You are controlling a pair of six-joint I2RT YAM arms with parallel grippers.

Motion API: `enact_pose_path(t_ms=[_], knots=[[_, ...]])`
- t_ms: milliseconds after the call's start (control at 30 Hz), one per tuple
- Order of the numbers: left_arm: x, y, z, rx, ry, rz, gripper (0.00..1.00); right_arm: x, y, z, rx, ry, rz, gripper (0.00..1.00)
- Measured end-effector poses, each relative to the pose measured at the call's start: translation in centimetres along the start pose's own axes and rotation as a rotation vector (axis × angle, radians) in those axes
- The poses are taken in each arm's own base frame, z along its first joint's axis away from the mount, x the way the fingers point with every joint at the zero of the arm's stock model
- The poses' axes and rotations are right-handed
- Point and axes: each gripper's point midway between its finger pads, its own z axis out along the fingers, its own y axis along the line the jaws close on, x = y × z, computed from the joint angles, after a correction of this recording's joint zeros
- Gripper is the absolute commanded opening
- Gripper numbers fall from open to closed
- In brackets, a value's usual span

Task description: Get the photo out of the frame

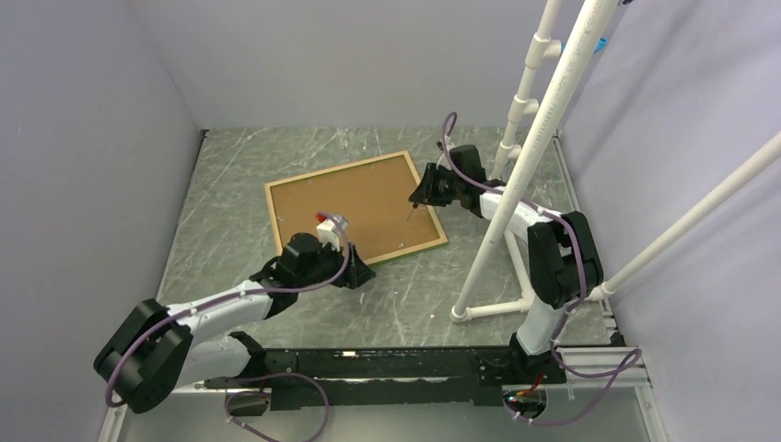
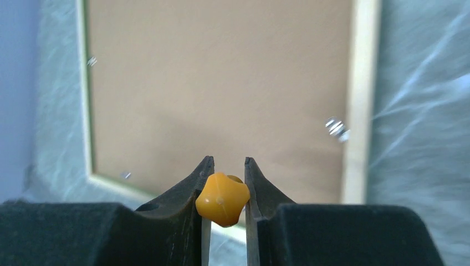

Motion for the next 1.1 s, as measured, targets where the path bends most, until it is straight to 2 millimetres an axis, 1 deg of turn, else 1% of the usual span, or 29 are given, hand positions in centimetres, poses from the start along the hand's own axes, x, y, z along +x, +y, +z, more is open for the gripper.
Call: enact_pose_path(t_ms=[67, 200, 300, 400, 433, 533, 800, 1100], knots=[[0.7, 0.6, -0.6, -0.027, -0.006, -0.029, 0.66, -2.1, -1.5, 0.3, 0.092, -0.044, -0.045, 0.0], [2.6, 2.1, -1.4, -0.081, 0.005, -0.079, 0.66, -4.9, -4.0, 1.5, 0.235, -0.087, -0.116, 0.0], [3.6, 2.8, -1.4, -0.11, 0.037, -0.101, 0.66, -5.8, -5.8, 2.6, 0.31, -0.081, -0.153, 0.0], [4.7, 3.5, -1.3, -0.134, 0.073, -0.118, 0.65, -5.6, -7.3, 3.5, 0.351, -0.051, -0.185, 0.0], [5.0, 3.7, -1.2, -0.142, 0.087, -0.124, 0.65, -5.4, -7.5, 3.8, 0.353, -0.041, -0.188, 0.0], [6.0, 4.2, -0.8, -0.157, 0.119, -0.148, 0.65, -5.7, -7.5, 3.8, 0.355, -0.037, -0.216, 0.0], [5.5, 3.6, 0.5, -0.123, 0.116, -0.175, 0.65, -5.9, -7.9, 3.5, 0.374, -0.013, -0.279, 0.0], [5.5, 3.6, 0.7, -0.12, 0.121, -0.18, 0.66, -5.8, -8.3, 3.6, 0.392, 0.011, -0.293, 0.0]])
